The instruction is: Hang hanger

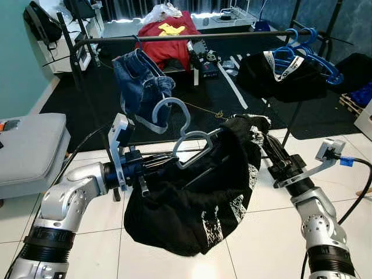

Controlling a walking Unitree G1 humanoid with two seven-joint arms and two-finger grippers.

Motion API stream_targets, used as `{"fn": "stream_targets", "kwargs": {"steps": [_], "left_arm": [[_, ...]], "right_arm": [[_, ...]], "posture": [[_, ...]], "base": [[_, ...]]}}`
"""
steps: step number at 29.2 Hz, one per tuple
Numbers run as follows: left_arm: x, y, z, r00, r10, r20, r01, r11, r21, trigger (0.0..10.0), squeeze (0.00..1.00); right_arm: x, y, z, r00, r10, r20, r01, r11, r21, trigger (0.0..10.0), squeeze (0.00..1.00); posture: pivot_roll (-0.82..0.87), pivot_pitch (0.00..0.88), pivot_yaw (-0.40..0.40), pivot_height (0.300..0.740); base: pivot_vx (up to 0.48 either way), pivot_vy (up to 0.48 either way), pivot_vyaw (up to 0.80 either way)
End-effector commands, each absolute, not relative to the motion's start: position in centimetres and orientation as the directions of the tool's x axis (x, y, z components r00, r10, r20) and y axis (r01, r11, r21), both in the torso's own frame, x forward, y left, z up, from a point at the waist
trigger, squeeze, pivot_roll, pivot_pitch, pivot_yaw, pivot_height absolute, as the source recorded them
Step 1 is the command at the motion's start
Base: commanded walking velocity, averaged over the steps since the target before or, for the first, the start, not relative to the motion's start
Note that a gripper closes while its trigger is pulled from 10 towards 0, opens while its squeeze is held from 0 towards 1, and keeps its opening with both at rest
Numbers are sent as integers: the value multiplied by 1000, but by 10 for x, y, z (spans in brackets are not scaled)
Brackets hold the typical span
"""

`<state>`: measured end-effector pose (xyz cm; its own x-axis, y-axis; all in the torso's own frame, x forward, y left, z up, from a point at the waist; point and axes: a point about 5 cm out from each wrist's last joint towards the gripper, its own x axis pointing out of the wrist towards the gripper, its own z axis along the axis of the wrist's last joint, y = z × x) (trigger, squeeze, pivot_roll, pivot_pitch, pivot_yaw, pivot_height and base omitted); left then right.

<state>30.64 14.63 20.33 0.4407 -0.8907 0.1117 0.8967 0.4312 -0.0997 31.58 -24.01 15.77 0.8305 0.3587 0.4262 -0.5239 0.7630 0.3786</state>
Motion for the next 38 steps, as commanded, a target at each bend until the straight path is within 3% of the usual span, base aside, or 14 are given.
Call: {"fn": "stream_targets", "kwargs": {"steps": [1, 3, 16, 18, 20, 24, 27, 37, 38], "left_arm": [[312, 153, 209, 489, -864, 118, 872, 486, -53, 0, 0], [317, 156, 210, 526, -843, 115, 850, 526, -38, 0, 0], [319, 157, 208, 550, -831, 90, 835, 551, -12, 0, 0], [318, 158, 206, 549, -833, 70, 835, 550, -1, 0, 0], [315, 158, 199, 517, -856, -8, 855, 517, 33, 0, 0], [313, 158, 196, 500, -865, -37, 866, 498, 43, 0, 0], [309, 157, 192, 477, -876, -72, 879, 475, 51, 0, 0], [309, 156, 191, 471, -879, -71, 882, 468, 53, 0, 0], [309, 156, 192, 471, -879, -72, 882, 468, 58, 0, 0]], "right_arm": [[317, -242, 158, 834, 329, 443, -509, 768, 390, 0, 0], [316, -243, 158, 839, 314, 444, -496, 776, 390, 0, 0], [318, -258, 167, 847, 227, 481, -440, 807, 394, 0, 0], [319, -267, 171, 852, 157, 500, -394, 821, 414, 0, 0], [319, -290, 182, 841, -3, 541, -302, 827, 475, 0, 0], [319, -298, 186, 831, -56, 553, -277, 821, 499, 0, 0], [314, -322, 191, 807, -184, 562, -207, 803, 559, 0, 0], [314, -319, 181, 825, -184, 535, -185, 805, 563, 0, 0], [316, -314, 179, 833, -158, 530, -199, 809, 553, 1882, 0]], "posture": [[53, 90, 62, 740], [52, 88, 63, 740], [50, 81, 62, 740], [51, 80, 62, 740], [51, 78, 62, 740], [50, 77, 62, 740], [47, 75, 60, 740], [48, 79, 61, 740], [51, 85, 63, 740]], "base": [[0, 0, 0], [0, 0, 0], [0, 0, 0], [0, 0, 0], [0, 0, 0], [0, 0, 0], [0, 0, 0], [0, 0, 0], [0, 0, 0]]}}
